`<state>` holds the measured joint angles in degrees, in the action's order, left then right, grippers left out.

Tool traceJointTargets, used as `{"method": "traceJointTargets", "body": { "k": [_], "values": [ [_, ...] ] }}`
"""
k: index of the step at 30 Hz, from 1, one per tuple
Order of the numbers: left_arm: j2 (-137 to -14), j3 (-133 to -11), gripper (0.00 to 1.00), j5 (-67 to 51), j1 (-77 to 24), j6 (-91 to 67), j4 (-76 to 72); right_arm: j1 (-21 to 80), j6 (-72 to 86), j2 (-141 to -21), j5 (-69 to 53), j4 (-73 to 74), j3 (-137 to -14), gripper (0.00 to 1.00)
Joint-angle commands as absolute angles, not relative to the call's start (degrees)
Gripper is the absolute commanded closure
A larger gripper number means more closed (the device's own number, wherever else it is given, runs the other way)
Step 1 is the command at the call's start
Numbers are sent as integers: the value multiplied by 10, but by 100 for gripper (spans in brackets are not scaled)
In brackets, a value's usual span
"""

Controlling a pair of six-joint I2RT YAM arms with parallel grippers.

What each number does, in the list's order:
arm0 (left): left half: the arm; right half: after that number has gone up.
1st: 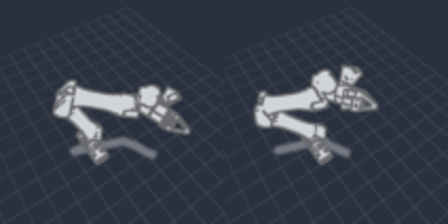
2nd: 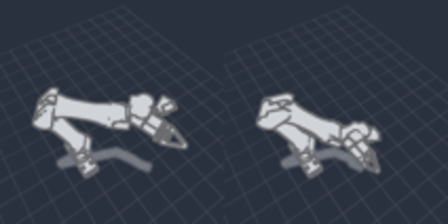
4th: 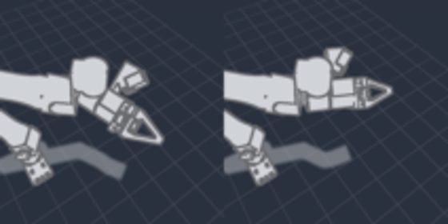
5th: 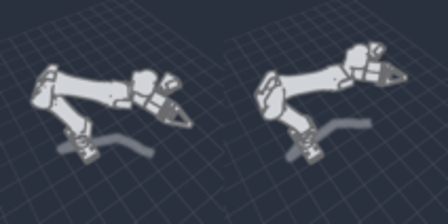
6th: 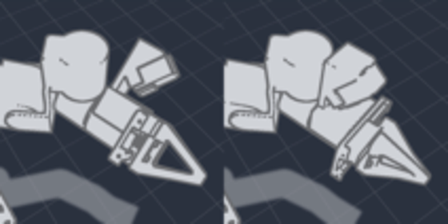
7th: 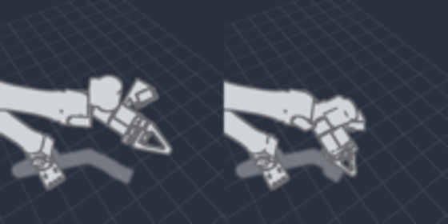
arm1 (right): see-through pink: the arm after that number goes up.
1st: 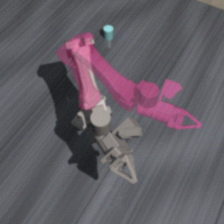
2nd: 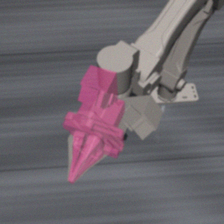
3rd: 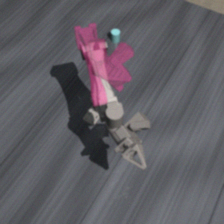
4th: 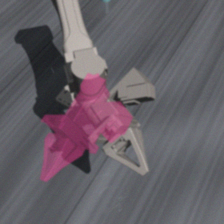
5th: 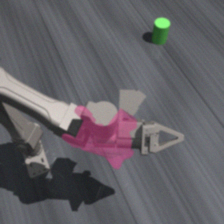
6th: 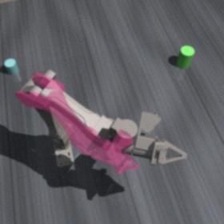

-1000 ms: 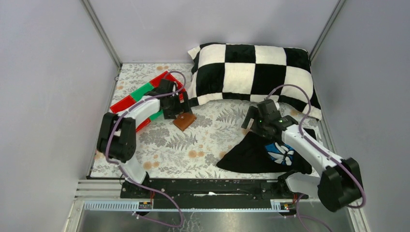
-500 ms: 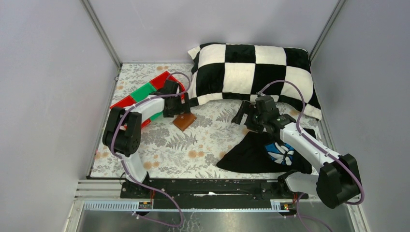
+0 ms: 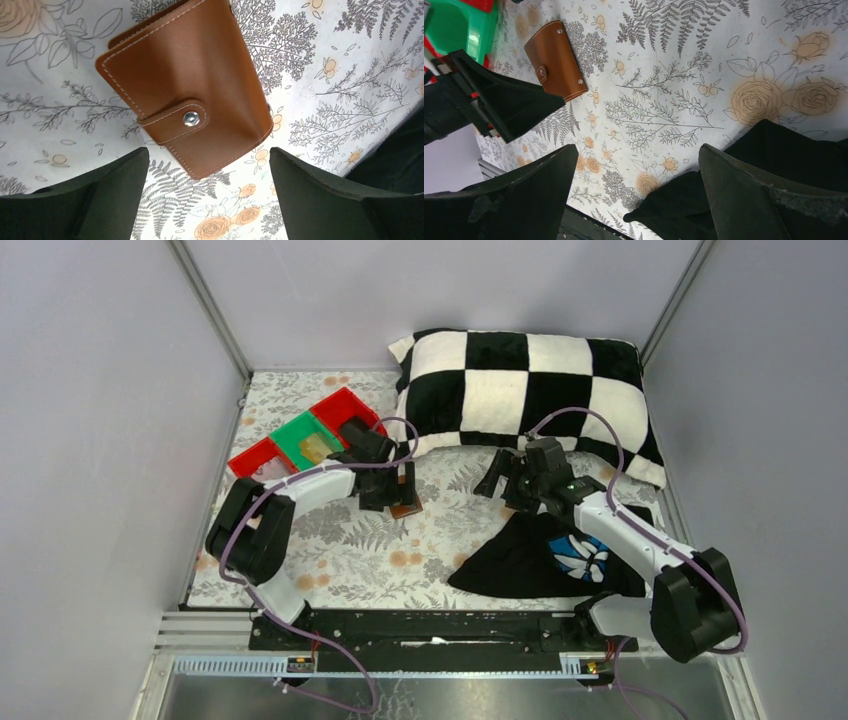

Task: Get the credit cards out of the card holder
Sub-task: Move the card holder to the center of the board, then open the card holder at the center of the board.

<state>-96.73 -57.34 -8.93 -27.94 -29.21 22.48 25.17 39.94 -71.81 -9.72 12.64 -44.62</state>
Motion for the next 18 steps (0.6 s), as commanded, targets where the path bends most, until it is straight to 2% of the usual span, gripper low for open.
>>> {"method": "traceJointTargets", "body": {
  "k": [1, 4, 7, 18],
  "values": [
    [-925, -590, 6, -16, -276, -310, 243, 271, 407, -750, -130, 76, -442, 0],
    [-938, -614, 10, 56, -277, -300, 255, 290, 408, -776, -130, 69, -459, 0],
    [-966, -641, 15, 64, -281, -303, 280, 298, 410, -795, -126, 56, -468, 0],
    [-1008, -671, 32, 211, -375, -414, 318, 301, 403, -857, -132, 45, -506, 0]
  ]
}}
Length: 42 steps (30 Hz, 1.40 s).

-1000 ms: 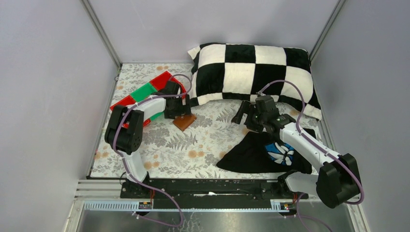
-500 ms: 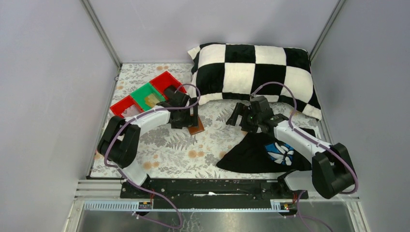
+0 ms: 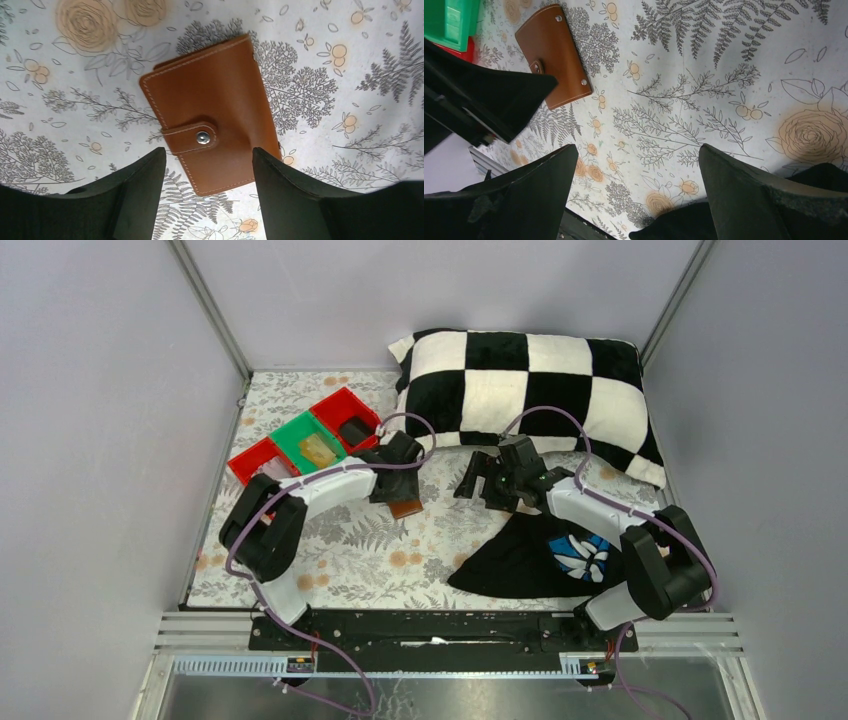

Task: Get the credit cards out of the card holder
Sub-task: Open the card holder at the center of the board.

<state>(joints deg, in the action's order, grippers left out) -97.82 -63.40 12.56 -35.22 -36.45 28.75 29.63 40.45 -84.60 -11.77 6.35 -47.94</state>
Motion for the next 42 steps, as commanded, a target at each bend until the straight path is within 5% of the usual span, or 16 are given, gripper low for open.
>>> {"method": "traceJointTargets", "body": {
  "k": [1, 14, 21, 32, 42],
  "values": [
    [-1017, -676, 34, 219, -376, -420, 327, 301, 402, -858, -133, 45, -507, 0],
    [-1060, -688, 55, 262, -379, -417, 330, 301, 396, -859, -133, 49, -501, 0],
    [-1069, -682, 57, 255, -378, -388, 304, 301, 392, -863, -137, 51, -504, 0],
    [-1081, -668, 100, 258, -370, -373, 283, 301, 388, -863, -131, 57, -497, 0],
    [-966, -601, 100, 70, -361, -277, 181, 302, 398, -871, -165, 28, -510, 0]
  ]
}}
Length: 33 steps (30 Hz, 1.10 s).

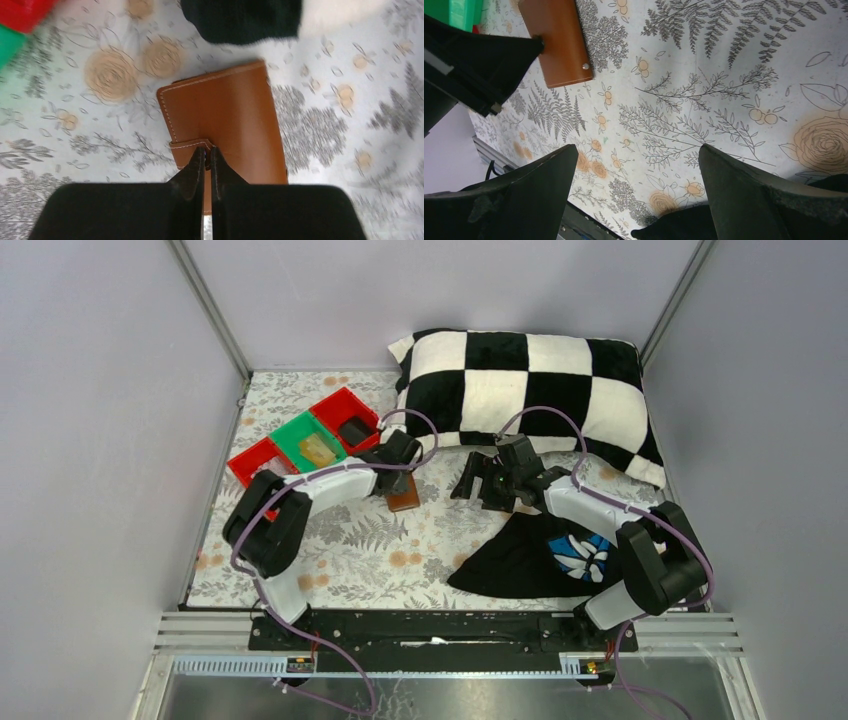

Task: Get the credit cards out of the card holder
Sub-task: Open the card holder at the center of the board.

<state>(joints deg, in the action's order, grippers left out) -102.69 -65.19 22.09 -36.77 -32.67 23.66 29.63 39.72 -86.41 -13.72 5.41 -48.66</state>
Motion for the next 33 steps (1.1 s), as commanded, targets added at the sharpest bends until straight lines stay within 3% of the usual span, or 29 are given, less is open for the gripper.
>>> {"method": "traceJointTargets", "body": {
  "k": [1, 10, 19, 26, 33],
  "values": [
    [-945, -589, 100, 44, -359, -270, 168, 304, 398, -872, -168, 26, -514, 0],
    [-799, -547, 100, -112, -318, -272, 112, 309, 402, -865, -190, 19, -534, 0],
    [-840, -607, 100, -268, -318, -300, 76, 308, 414, -789, -131, 29, -500, 0],
    [-794, -569, 100, -244, -305, -257, 138, 307, 413, -760, -138, 31, -467, 0],
    [-701, -449, 100, -158, -228, -260, 200, 307, 403, -808, -166, 10, -476, 0]
  ]
}}
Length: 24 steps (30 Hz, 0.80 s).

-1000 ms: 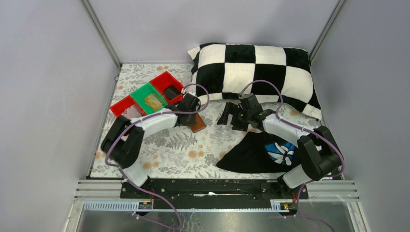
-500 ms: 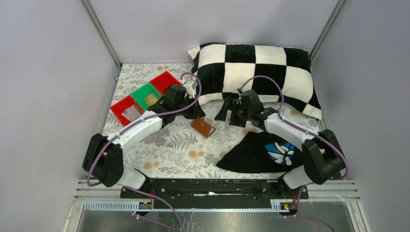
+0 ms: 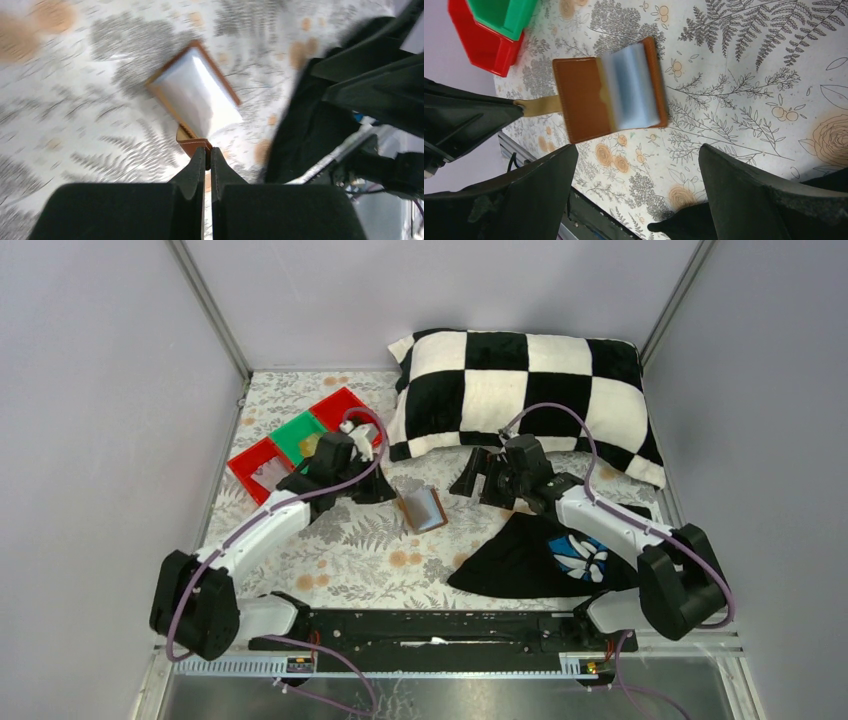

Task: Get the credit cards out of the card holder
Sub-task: Open the card holder at the center of the board.

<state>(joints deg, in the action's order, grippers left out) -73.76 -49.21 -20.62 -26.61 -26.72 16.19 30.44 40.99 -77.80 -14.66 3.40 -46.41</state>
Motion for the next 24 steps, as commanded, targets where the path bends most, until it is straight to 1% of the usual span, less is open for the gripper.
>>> {"method": "traceJointTargets", "body": {
  "k": [1, 3, 6, 10, 12, 15, 17, 19, 20, 24],
  "values": [
    [-699, -437, 100, -140, -220, -268, 209, 307, 399, -820, -163, 12, -485, 0],
    [-710, -431, 100, -72, -217, -285, 235, 307, 383, -847, -153, 26, -509, 2],
    [-753, -460, 100, -9, -216, -294, 272, 307, 360, -882, -160, 25, -542, 18],
    [-799, -474, 100, 24, -212, -317, 279, 310, 358, -933, -211, 17, -577, 48],
    [-819, -482, 100, 28, -211, -325, 278, 315, 362, -949, -217, 9, -580, 60],
    [-854, -496, 100, 34, -212, -323, 278, 316, 371, -969, -224, 5, -575, 72],
    [-873, -505, 100, 44, -212, -320, 280, 316, 377, -982, -242, -22, -574, 78],
    [-888, -515, 100, 40, -214, -315, 280, 317, 382, -993, -265, -37, -572, 82],
    [-896, -520, 100, 36, -215, -310, 280, 318, 384, -998, -275, -43, -572, 82],
    [-924, -541, 100, 41, -220, -299, 282, 321, 397, -1019, -294, -61, -566, 75]
  ]
}}
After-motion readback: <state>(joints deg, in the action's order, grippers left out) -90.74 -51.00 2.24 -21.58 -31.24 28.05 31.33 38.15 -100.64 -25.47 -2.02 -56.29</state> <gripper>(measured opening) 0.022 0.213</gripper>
